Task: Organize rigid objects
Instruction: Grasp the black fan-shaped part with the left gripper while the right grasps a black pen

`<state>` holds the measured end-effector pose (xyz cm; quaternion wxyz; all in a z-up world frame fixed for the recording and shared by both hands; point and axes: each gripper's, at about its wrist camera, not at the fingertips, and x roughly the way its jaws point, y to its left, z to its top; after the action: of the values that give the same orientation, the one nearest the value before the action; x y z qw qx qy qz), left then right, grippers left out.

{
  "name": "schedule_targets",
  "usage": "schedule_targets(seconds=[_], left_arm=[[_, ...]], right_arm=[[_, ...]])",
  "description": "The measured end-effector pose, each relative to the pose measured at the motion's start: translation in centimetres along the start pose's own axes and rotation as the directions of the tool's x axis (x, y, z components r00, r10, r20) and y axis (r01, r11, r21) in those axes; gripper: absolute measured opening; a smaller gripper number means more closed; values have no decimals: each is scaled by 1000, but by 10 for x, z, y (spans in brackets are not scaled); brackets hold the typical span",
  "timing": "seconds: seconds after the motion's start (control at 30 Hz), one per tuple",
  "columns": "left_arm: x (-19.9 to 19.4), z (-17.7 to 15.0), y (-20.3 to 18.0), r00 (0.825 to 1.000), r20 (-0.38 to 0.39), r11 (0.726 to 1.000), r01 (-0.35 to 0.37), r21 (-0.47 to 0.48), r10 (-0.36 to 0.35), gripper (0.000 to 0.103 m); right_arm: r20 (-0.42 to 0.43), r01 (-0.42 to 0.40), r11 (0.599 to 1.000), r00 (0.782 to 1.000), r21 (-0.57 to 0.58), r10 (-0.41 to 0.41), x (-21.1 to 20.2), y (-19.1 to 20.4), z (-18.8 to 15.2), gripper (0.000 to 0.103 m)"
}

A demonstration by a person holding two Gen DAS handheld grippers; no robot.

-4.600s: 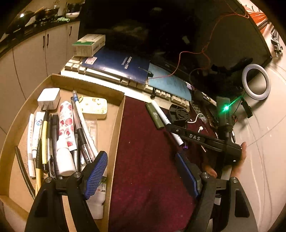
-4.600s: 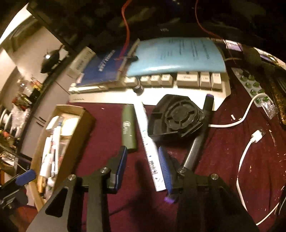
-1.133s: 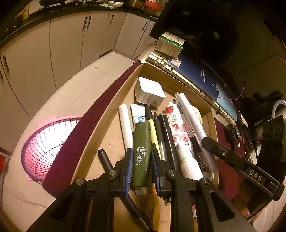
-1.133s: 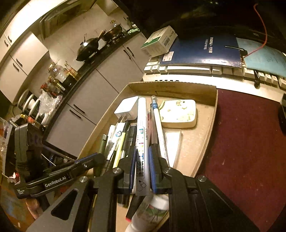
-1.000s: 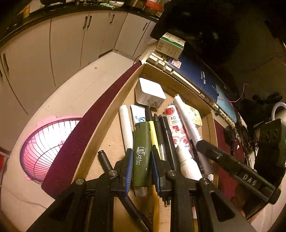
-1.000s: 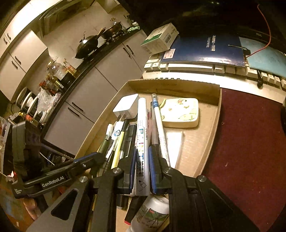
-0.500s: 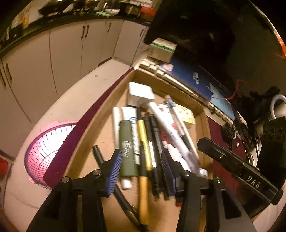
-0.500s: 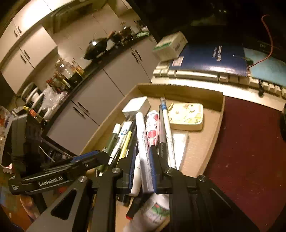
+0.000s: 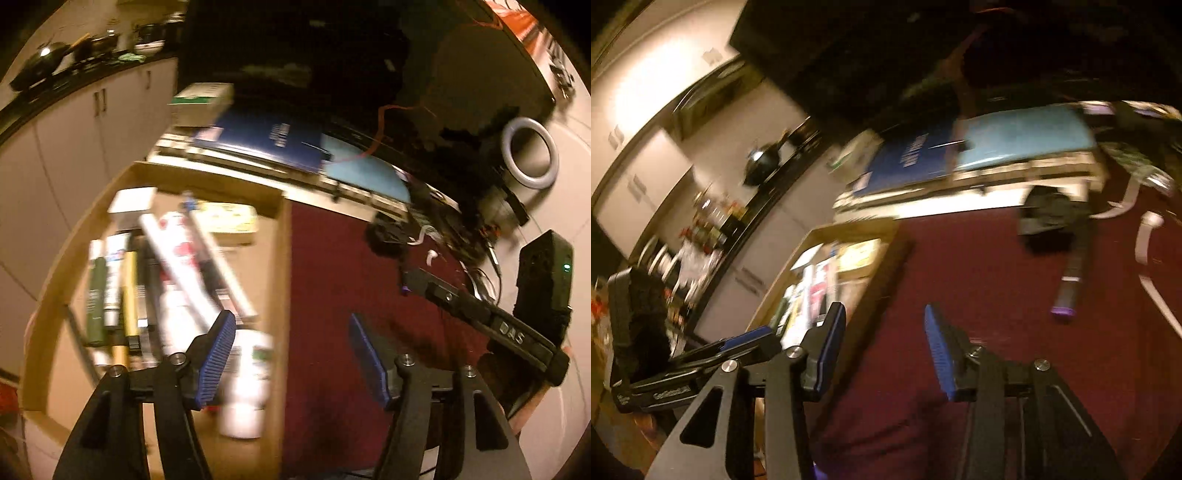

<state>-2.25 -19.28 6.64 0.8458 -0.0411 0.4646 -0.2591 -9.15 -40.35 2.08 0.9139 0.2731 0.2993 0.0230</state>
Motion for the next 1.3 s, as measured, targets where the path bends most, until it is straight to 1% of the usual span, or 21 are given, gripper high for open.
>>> schedule_targets(seconds=[0.1, 0.2, 0.23, 0.27, 0.3, 0.43, 0.5, 0.57, 0.6, 0.63, 0.67, 0.7, 0.8, 0.87, 1.0, 1.07, 1.1, 1.17, 1.3], left_arm=[[9, 1, -19, 1000, -16, 1000, 18, 16, -18, 69], [15, 6, -30, 999, -29, 999, 32, 25, -31, 71], [17, 7, -32, 999, -30, 999, 35, 27, -34, 72], [17, 8, -33, 999, -27, 999, 37, 29, -36, 73], [18, 9, -35, 999, -24, 999, 38, 30, -37, 74], [21, 13, -34, 999, -19, 999, 47, 21, -47, 75], [23, 16, -32, 998, -19, 999, 52, 13, -51, 76], [25, 20, -34, 998, -23, 999, 52, 15, -51, 77], [26, 22, -35, 998, -25, 998, 53, 16, -53, 77], [28, 25, -38, 998, -28, 998, 58, 19, -58, 77], [32, 29, -42, 998, -38, 998, 60, 21, -60, 77], [35, 32, -46, 997, -47, 998, 60, 20, -59, 77], [47, 42, -61, 994, -71, 996, 83, 24, -81, 79], [60, 49, -72, 992, -94, 996, 85, 31, -82, 79], [89, 62, -93, 989, -131, 995, 78, 56, -70, 79], [109, 70, -99, 984, -168, 995, 75, 61, -64, 79], [120, 75, -102, 981, -183, 995, 74, 63, -61, 79], [135, 84, -103, 980, -194, 997, 58, 60, -46, 79], [162, 99, -113, 978, -205, 992, 60, 111, -36, 79]], right_arm=[[21, 54, 997, 998, 61, -55, -11, -28, 6, 44], [17, 120, 987, 992, 108, -122, -13, -51, 17, 44], [10, 147, 983, 989, 115, -149, -11, -56, 22, 44], [-5, 194, 974, 981, 121, -195, -6, -61, 29, 44], [-14, 216, 969, 976, 123, -216, -2, -65, 34, 44], [-77, 273, 956, 961, 104, -266, 23, -76, 45, 43], [-101, 331, 941, 941, 70, -323, 36, -76, 46, 39], [-110, 396, 917, 915, 46, -389, 47, -75, 46, 38], [-121, 409, 911, 907, 39, -402, 52, -76, 45, 35], [-107, 450, 893, 889, 12, -446, 54, -72, 45, 28], [-108, 477, 879, 874, -2, -474, 55, -71, 45, 23], [-109, 481, 877, 871, -5, -479, 55, -70, 45, 20], [-118, 459, 887, 884, 38, -453, 43, -75, 40, 16], [-115, 433, 898, 899, 77, -423, 28, -82, 30, 15], [-102, 382, 918, 923, 111, -371, 5, -90, 9, 15], [-84, 341, 930, 939, 140, -332, -8, -93, -4, 15], [-77, 328, 933, 944, 146, -319, -11, -94, -7, 15], [-41, 291, 944, 957, 155, -288, -17, -97, -15, 15], [1, 254, 955, 966, 155, -257, -17, -99, -21, 15]])
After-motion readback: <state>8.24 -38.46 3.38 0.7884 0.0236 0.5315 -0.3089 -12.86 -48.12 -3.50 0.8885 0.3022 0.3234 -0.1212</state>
